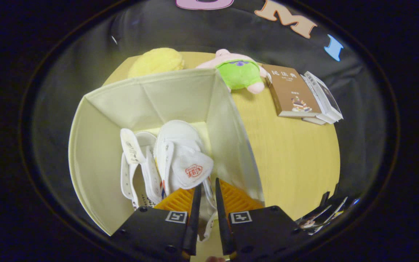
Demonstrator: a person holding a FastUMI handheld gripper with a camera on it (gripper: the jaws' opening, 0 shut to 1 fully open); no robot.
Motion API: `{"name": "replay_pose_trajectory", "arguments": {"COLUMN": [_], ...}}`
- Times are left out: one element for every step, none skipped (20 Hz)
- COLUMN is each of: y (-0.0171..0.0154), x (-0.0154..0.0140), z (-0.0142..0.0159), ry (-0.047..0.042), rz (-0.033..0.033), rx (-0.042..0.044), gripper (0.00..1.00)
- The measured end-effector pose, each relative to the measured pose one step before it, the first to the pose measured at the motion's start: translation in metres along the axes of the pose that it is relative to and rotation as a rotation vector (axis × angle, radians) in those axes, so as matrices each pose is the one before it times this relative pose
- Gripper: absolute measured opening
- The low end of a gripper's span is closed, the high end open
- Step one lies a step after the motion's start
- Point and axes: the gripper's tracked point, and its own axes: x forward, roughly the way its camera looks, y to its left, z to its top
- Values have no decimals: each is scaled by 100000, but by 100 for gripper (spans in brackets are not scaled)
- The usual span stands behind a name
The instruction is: Open the storage box then place both shoes into the box .Put the left shoe in first, then the right shoe, with the right side of both shoes facing outward in a uniform manner.
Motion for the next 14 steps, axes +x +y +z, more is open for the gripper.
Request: {"name": "replay_pose_trajectory", "arguments": {"y": [507, 381, 1144, 1380, 766, 491, 114, -70, -358, -635, -800, -1137, -1437, -1928], "x": [-597, -1278, -1156, -1131, -1633, -1266, -1297, -1217, -1202, -1234, -1061, -1019, -896, -647], "z": [255, 538, 859, 1231, 707, 696, 540, 707, 637, 796, 796, 850, 631, 603], "ry": [-2635, -3685, -4901, -5597, -4756, -4129, -4041, -4590, -4688, -5284, -5680, -5822, -5624, -5289], "rz": [3621, 4209, 6166, 6675, 4472, 3313, 2493, 1684, 540, -343, -449, -770, -1432, -2334], "rx": [1915, 2527, 3755, 3743, 2177, 1815, 1628, 643, 270, -51, -427, -504, -505, -328], "gripper": [37, 42, 47, 53, 58, 63, 68, 74, 79, 84, 90, 95, 100, 100]}}
